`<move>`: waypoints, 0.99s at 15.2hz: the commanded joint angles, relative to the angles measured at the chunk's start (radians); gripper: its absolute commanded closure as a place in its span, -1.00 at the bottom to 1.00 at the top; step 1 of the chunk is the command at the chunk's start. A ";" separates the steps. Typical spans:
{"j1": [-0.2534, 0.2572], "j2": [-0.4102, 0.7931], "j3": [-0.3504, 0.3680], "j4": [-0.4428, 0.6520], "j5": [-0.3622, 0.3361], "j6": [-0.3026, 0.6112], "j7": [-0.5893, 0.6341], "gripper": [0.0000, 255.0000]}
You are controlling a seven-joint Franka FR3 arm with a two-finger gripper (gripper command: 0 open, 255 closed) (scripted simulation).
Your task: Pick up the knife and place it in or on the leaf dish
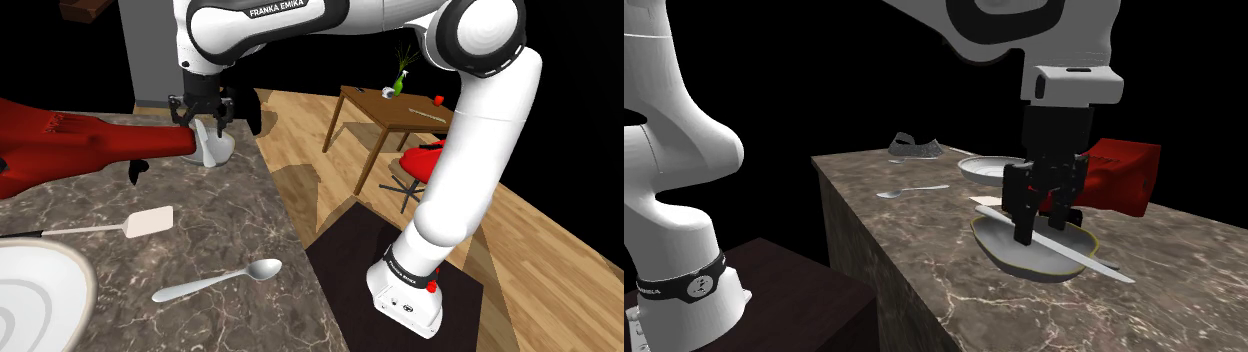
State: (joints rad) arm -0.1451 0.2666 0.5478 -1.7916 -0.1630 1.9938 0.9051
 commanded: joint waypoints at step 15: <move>-0.001 -0.029 0.008 0.093 0.021 -0.117 -0.015 -1.00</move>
State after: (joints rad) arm -0.1458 0.2376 0.5556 -1.6984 -0.1418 1.8766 0.8905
